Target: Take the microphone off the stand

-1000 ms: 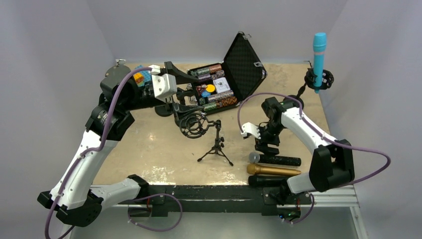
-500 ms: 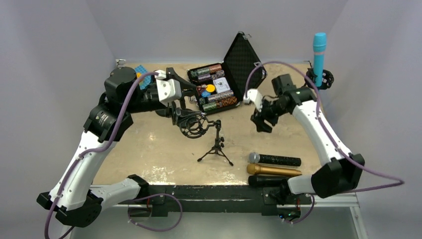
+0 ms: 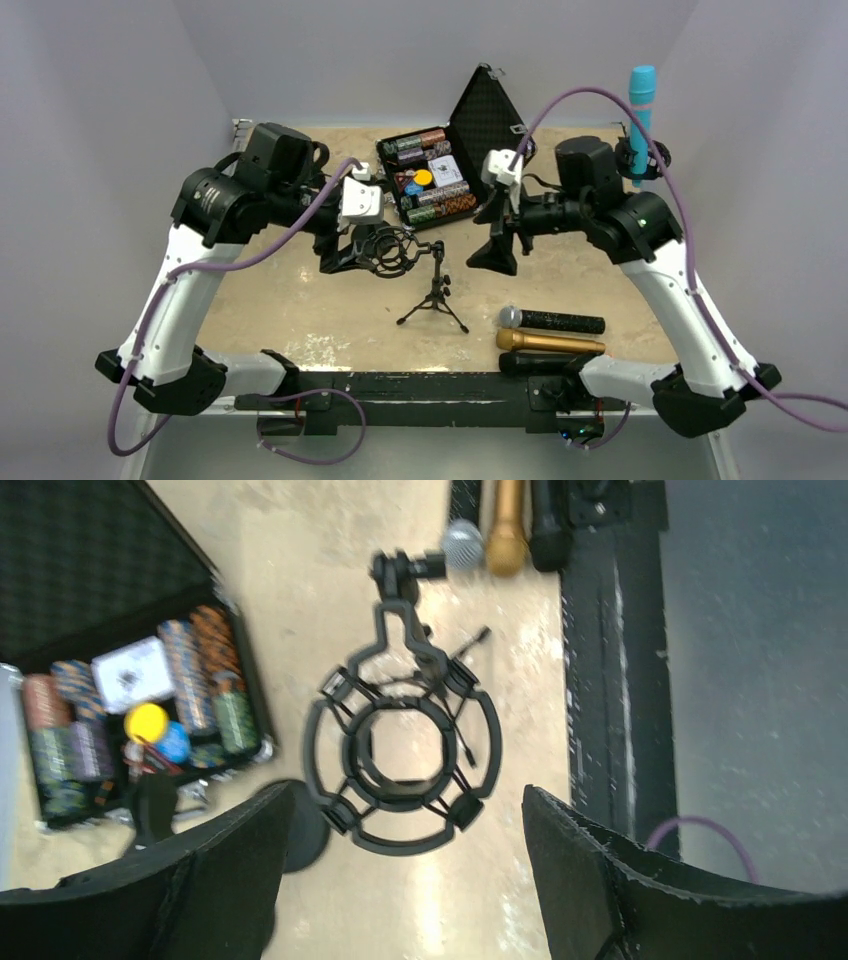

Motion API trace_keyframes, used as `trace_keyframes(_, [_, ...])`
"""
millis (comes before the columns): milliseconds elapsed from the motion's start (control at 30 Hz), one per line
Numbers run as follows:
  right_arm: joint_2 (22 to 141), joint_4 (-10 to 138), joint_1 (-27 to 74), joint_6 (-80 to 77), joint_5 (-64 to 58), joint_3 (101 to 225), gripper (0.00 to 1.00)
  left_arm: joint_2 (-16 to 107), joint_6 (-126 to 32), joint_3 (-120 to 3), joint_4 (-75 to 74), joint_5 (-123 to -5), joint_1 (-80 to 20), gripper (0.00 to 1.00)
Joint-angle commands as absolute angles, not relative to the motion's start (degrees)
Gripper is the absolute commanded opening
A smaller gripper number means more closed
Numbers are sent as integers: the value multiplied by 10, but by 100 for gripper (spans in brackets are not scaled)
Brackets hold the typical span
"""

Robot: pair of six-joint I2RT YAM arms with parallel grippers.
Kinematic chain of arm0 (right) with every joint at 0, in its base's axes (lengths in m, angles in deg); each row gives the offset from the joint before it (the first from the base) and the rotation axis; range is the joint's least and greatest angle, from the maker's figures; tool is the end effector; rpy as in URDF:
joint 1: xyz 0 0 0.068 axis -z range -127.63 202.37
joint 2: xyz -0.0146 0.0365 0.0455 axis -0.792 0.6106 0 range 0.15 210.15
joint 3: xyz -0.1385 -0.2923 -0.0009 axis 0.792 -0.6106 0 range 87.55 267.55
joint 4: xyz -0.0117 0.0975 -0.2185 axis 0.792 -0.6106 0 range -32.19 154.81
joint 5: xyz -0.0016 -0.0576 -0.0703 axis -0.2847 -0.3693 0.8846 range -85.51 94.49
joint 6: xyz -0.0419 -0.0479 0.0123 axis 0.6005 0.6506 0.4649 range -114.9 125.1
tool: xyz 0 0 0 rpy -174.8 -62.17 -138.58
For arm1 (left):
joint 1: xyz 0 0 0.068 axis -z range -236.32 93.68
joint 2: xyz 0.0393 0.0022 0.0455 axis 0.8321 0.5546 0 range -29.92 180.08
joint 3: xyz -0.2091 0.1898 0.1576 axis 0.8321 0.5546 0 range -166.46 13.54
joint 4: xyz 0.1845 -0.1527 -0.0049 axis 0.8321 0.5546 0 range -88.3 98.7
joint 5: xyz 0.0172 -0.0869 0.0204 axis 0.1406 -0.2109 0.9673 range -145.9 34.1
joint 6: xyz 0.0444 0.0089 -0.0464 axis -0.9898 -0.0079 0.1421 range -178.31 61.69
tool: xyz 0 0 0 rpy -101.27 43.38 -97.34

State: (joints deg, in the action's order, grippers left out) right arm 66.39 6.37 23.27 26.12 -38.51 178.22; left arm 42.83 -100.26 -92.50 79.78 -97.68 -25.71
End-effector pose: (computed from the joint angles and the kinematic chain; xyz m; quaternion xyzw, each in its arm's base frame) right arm 0.1243 0.1086 0.4869 -0.5038 0.6713 0.3536 0.4129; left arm 0.1186 -0.1092 0.5082 0.6209 0.6142 -0.2921 0.3899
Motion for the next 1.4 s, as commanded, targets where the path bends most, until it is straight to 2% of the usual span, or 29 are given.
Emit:
trace_keyframes(0, [711, 128, 172, 198, -360, 1804, 88, 440, -1055, -924, 905, -987, -262, 88])
trace_keyframes(100, [741, 144, 126, 168, -298, 1826, 93, 411, -1038, -867, 815, -967, -262, 89])
trace_keyframes(267, [780, 147, 86, 130, -216, 1855, 93, 404, -995, -847, 732, -939, -262, 90])
trace_keyframes(467, [782, 138, 54, 105, -110, 1836, 82, 416, -969, -831, 718, -917, -262, 87])
trace_keyframes(667, [778, 129, 52, 119, -72, 1818, 70, 383, -949, -804, 692, -911, -262, 87])
trace_keyframes(767, [777, 129, 52, 143, -67, 1816, 58, 373, -933, -803, 693, -912, -262, 87])
trace_keyframes(833, [775, 129, 52, 162, -64, 1811, 53, 364, -928, -798, 693, -916, -262, 87])
trace_keyframes(1133, [747, 106, 53, 261, -121, 1774, 49, 335, -923, -765, 698, -943, -262, 87])
trace_keyframes(1367, [716, 97, 57, 397, -181, 1742, 47, 330, -915, -754, 691, -961, -262, 87])
